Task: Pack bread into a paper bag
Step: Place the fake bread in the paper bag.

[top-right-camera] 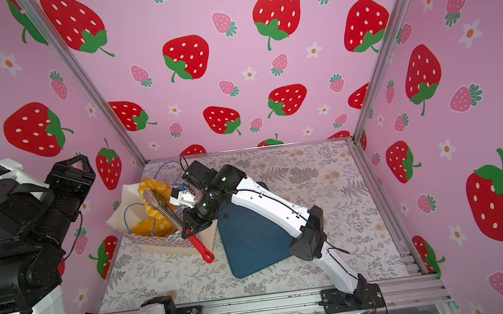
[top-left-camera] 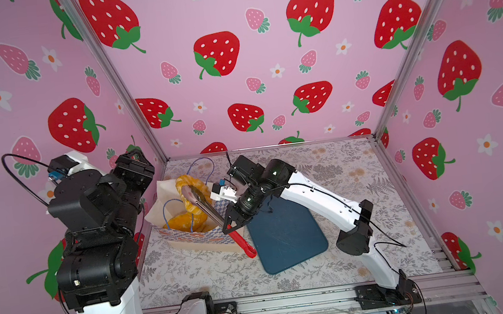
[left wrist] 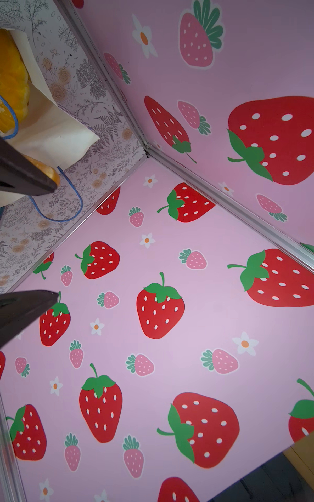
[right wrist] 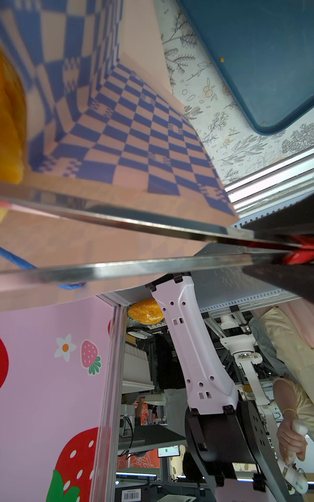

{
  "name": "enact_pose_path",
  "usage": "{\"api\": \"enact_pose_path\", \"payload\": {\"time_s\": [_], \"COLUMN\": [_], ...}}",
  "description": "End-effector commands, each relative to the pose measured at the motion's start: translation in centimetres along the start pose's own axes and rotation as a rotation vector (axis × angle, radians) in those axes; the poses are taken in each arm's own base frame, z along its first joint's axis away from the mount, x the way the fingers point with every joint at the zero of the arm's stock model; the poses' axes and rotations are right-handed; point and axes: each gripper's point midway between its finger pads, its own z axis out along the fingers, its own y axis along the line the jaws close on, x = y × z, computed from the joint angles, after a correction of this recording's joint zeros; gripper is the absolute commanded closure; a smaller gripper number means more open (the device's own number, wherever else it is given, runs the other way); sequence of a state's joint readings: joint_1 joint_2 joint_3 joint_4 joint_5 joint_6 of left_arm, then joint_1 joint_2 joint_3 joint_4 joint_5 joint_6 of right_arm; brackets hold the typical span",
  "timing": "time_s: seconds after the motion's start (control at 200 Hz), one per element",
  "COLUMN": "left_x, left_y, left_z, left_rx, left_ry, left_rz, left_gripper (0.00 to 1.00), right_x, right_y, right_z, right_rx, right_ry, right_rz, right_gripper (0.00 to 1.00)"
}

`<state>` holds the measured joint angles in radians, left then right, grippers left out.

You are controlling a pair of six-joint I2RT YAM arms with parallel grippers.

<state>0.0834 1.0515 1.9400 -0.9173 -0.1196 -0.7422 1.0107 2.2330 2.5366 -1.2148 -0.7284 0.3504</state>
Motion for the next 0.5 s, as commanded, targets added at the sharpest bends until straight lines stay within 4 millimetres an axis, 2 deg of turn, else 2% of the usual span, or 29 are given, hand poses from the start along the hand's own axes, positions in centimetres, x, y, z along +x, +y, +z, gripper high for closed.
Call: {"api": "enact_pose_path", "payload": {"time_s": [0.0, 0.125, 0.495], "left_x": [0.0, 0.1, 0.7], "left_y": [-0.4, -0.5, -1.0], "left_z": [0.5, 1.0, 2.5], "left_rx": [0.017, 0.022, 0.041], "left_ry": [0.001, 0.009, 0.037], "left_rz": [-0.004, -0.008, -0.029], "left_gripper": [0.39, 0.39, 0.40], "right_x": [1.0, 1.4, 3.0], "right_y": [0.1, 0.0, 3.2], "right_z": [-0.3, -1.0, -4.4], "right_rx": [-0.003, 0.038, 0.028], "right_ry": [0.032, 0.025, -0.010], "right_rz": [-0.006, -0.021, -0.079], "right_gripper": [1.00, 1.00, 1.00]}}
